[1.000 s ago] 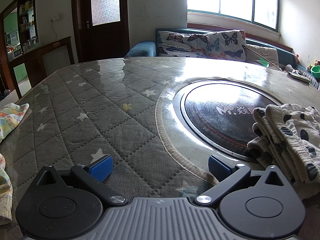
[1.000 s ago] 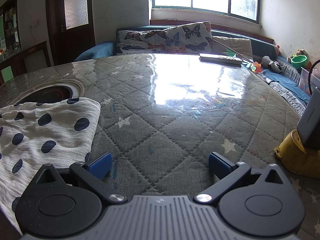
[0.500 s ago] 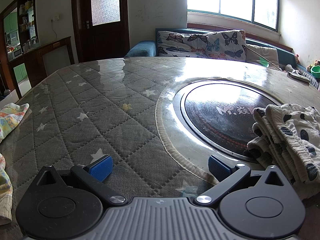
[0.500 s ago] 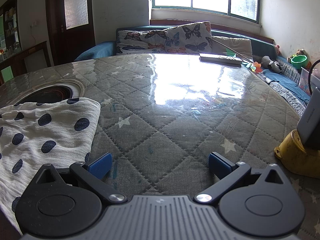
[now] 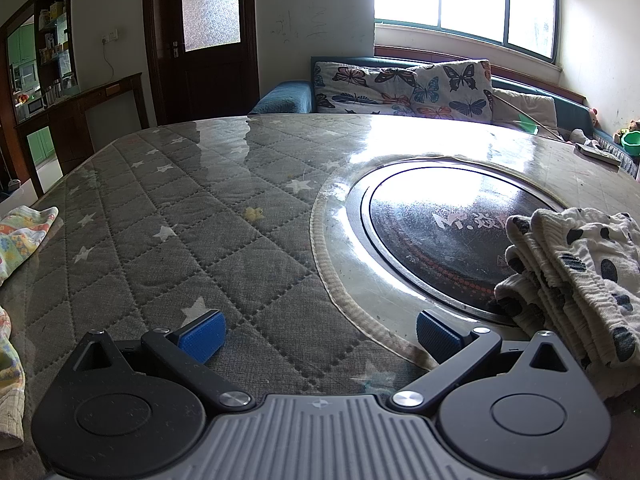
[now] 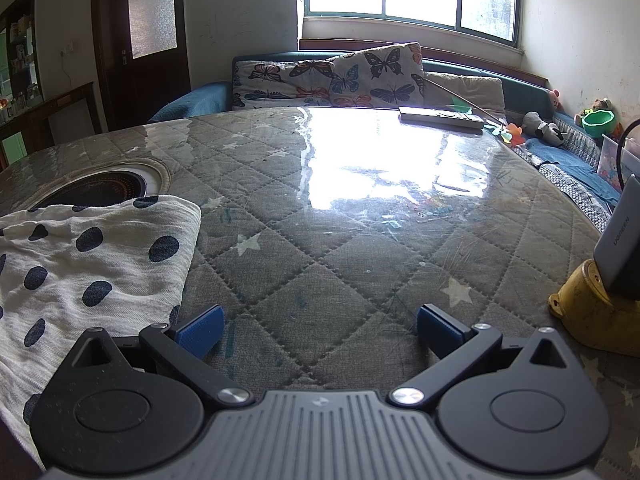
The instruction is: Fold clothes
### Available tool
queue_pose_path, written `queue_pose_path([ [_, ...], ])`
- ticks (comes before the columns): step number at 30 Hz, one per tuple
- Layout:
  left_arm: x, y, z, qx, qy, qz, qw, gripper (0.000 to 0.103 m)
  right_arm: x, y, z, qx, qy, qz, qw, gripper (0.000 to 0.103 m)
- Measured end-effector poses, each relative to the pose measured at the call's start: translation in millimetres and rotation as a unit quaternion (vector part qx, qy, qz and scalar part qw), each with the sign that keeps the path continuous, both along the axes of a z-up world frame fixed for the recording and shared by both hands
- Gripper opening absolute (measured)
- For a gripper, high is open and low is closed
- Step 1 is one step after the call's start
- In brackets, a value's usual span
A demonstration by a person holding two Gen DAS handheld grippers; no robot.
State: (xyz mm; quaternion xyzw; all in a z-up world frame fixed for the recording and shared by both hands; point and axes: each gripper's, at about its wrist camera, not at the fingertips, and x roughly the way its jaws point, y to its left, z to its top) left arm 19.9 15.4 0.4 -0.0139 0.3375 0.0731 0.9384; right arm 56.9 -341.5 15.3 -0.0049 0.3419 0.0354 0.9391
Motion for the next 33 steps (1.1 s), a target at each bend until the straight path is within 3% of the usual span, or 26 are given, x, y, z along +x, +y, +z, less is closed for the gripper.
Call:
queue_pose_path([
  [33, 0.0, 0.0, 0.0, 0.000, 0.000, 0.000, 1.0000, 0.103, 0.0, 0.1, 0.0, 0.000, 0.000, 0.000, 1.000, 0.103],
])
